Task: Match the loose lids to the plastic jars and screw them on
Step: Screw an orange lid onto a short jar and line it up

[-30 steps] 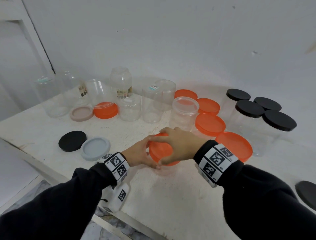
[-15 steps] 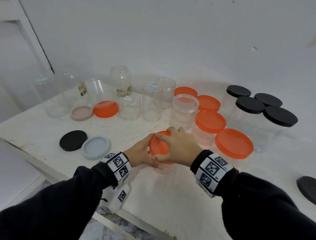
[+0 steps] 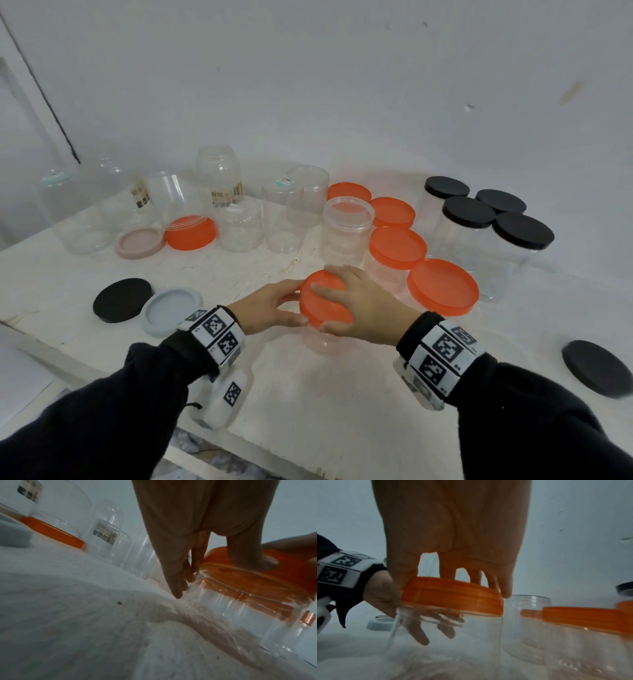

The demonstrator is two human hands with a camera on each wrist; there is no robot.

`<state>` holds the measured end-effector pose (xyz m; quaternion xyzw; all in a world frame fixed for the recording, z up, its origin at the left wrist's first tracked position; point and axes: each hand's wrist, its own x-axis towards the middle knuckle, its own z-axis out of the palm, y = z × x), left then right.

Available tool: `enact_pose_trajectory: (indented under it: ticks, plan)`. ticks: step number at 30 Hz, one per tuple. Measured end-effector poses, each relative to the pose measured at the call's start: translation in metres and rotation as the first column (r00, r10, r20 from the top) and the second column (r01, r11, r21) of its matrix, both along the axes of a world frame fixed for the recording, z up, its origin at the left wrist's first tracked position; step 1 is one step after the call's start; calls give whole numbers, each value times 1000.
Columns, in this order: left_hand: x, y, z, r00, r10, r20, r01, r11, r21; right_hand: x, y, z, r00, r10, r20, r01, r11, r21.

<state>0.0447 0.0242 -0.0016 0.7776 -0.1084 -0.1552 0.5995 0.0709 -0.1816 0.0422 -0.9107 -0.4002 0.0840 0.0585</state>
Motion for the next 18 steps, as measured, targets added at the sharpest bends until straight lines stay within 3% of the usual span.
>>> enact_pose_trajectory:
  ticks: [5, 9, 18]
  plan:
    - [16, -27, -2, 990, 103, 91, -106, 994, 18, -7, -22, -9, 987, -77, 144, 49, 981, 189]
    - [28, -48, -4, 980, 144, 136, -150, 988, 35, -4, -37, -14, 953, -125, 274, 84, 984, 155]
    - [42, -70, -9, 967, 176, 187, -188, 981, 47, 6, -53, -24, 951, -192, 243, 158, 976, 152]
